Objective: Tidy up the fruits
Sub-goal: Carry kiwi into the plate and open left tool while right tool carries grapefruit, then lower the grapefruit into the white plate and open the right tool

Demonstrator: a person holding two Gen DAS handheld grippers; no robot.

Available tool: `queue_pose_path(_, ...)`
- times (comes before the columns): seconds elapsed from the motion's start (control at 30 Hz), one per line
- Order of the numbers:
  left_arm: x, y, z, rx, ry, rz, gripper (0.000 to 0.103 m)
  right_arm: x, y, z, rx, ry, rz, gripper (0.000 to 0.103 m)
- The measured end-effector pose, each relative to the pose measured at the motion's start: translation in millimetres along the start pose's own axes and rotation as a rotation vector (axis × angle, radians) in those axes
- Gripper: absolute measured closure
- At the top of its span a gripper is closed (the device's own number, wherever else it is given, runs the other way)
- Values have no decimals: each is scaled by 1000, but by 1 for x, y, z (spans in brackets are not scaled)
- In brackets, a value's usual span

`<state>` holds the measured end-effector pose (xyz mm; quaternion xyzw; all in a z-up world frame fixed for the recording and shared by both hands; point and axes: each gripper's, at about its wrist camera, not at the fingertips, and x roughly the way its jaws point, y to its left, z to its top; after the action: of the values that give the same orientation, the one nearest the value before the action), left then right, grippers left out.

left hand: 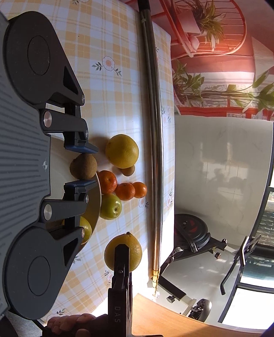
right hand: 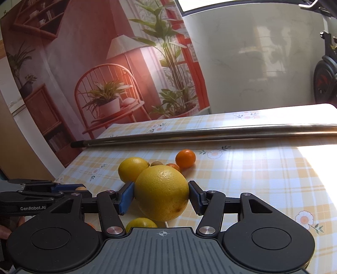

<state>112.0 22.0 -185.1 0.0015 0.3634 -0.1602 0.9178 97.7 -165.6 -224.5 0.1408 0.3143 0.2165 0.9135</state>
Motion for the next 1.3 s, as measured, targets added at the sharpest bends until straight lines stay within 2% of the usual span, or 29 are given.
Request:
queue_pose_path(0.4, 18, -6, -10, 29, 63, 2, 75, -3, 7, -21, -6, 53, 15, 51)
queue_pose_path(0.7, 26, -7, -16, 49, 105, 18, 75, -2, 5, -22, 9, 49, 17, 51)
queue_pose_path(0.93, 28, -5, -20, 40, 134, 33, 75, -2, 5, -21, 5, 46, 13, 51)
queue_pose_path(1.07, 28, 0, -23, -5, 139, 27, 74, -2, 6, -19, 1, 41, 12, 51)
queue_pose_path(1.17, 26, 3, -25, -31, 132, 10, 69, -2, 7, -17, -4, 40, 11, 51)
queue_pose_path(1.23, 24, 4, -25, -45, 122, 0, 54, -1, 9, -16, -10, 40, 12, 51)
queue_pose_path(1.3, 19, 3, -23, -60, 106, 9, 49, 1, 11, -15, -16, 41, 16, 51)
